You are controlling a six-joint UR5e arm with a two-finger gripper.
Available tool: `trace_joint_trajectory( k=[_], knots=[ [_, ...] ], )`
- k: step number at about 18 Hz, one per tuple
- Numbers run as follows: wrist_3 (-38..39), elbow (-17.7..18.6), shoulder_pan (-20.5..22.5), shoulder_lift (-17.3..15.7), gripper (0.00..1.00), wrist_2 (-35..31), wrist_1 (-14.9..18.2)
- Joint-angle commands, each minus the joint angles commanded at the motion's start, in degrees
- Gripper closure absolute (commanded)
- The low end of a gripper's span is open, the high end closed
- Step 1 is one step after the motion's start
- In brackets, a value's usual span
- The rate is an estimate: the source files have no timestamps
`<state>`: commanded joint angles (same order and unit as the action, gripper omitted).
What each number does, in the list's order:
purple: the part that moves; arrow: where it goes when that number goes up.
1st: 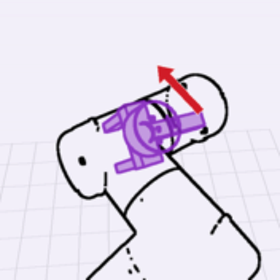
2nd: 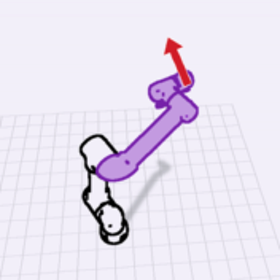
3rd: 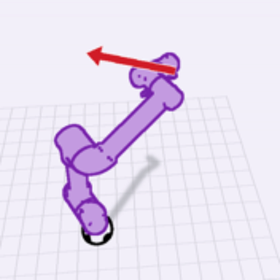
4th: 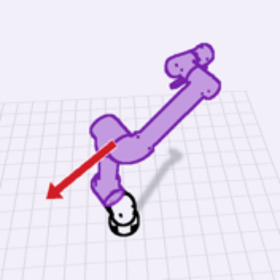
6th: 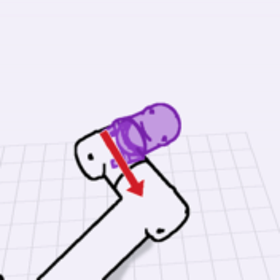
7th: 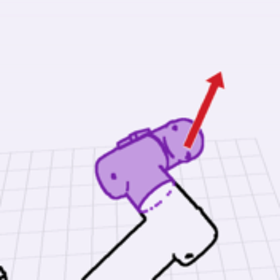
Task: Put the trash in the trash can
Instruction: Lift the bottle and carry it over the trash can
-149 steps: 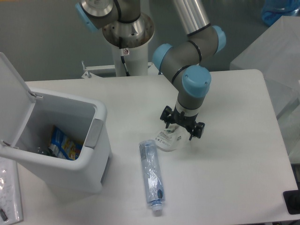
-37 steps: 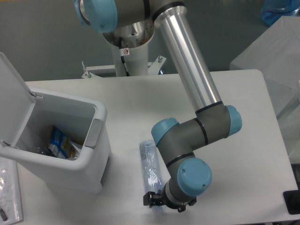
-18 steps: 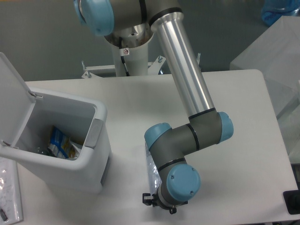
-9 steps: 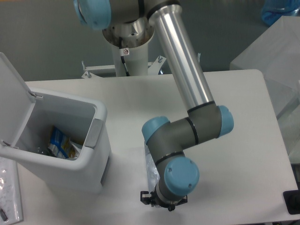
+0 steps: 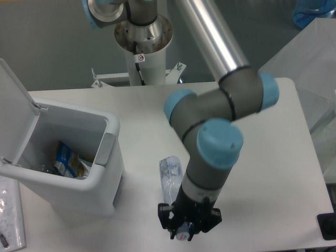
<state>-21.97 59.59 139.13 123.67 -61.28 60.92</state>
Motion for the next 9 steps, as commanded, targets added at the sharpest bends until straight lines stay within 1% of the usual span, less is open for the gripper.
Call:
trace_joint_trajectory(
  k=[2,4,9],
  knots=[
    [0.2,0.0,0.0,-1.6,1.00,3.4,-2.8],
    [0.3,-0.2,0.1,-3.3,1.00,6.7,-4.2],
    [0.3,-0.2,0.6,-7.9,1.00,14.8,-4.5]
  ],
)
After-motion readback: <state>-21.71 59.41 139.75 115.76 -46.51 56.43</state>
